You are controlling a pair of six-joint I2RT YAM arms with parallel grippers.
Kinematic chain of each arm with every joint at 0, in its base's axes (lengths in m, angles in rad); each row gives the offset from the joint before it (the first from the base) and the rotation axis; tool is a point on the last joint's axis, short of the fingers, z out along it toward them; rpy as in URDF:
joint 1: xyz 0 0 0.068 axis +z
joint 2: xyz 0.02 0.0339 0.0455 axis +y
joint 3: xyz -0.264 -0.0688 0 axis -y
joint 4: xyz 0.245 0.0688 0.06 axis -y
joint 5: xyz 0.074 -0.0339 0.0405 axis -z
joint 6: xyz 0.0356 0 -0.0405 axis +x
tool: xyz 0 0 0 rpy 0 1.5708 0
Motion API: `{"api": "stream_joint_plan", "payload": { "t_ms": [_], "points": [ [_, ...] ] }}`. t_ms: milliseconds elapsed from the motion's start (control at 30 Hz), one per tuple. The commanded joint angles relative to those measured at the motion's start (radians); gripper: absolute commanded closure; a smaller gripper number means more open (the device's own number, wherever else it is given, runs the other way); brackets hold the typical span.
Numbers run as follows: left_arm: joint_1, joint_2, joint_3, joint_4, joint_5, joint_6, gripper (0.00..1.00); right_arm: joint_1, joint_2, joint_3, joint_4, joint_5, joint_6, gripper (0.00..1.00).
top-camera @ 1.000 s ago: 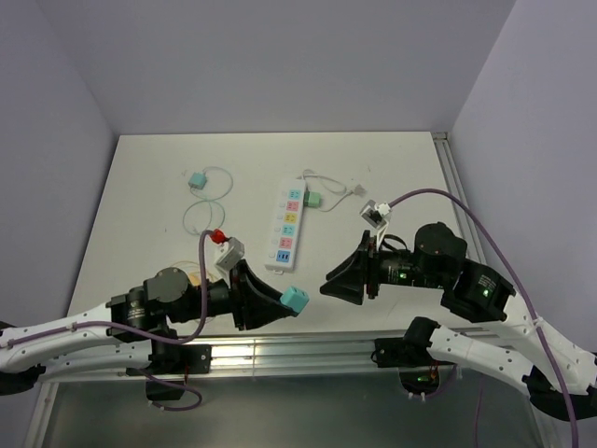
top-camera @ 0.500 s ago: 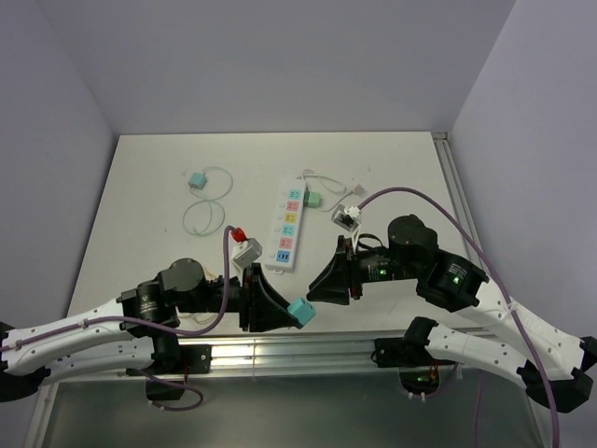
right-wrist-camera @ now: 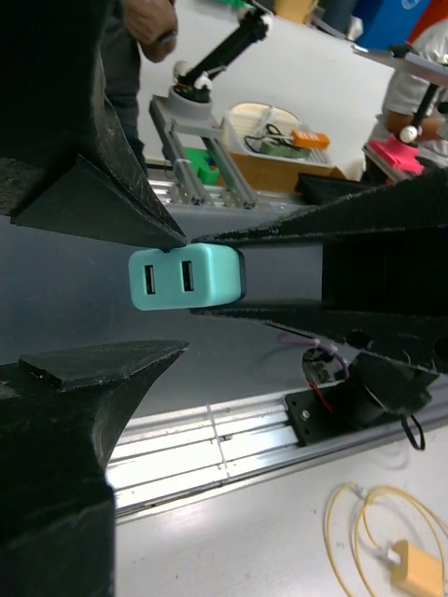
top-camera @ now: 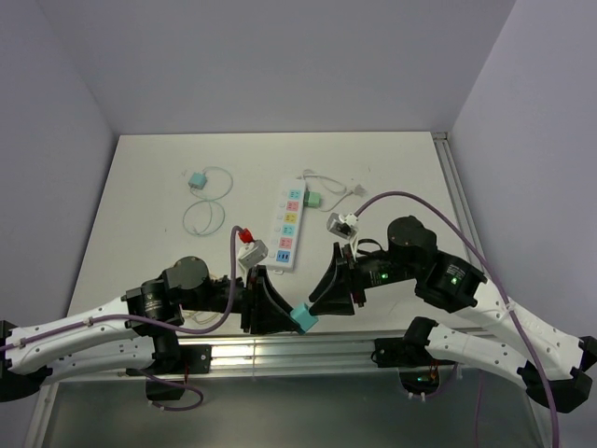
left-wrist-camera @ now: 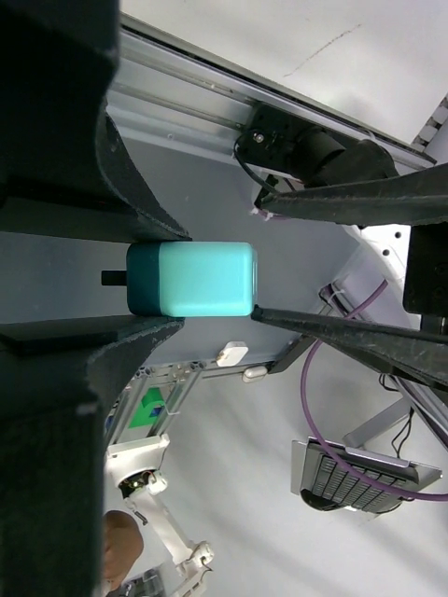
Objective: Insert the plug
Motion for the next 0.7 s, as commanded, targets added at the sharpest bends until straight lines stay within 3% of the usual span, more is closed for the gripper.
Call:
{"api": "stream_joint_plan", "payload": {
  "t_ms": [0, 567, 667],
  "points": [
    [0.007, -0.008, 0.023, 0.073, 0.013, -0.008, 1.0, 0.011, -0.009, -0.008, 0.061, -0.09, 0.008, 0.48],
    [0.009, 0.001, 0.017, 0.094, 0.025, -0.016, 1.0, 0.046, 0.043, -0.011, 0.101, -0.123, 0.028, 0.57],
    [0.009, 0.01, 0.015, 0.097, 0.028, -0.017, 1.0, 0.057, 0.06, -0.002, 0.11, -0.111, 0.033, 0.62]
  ]
}}
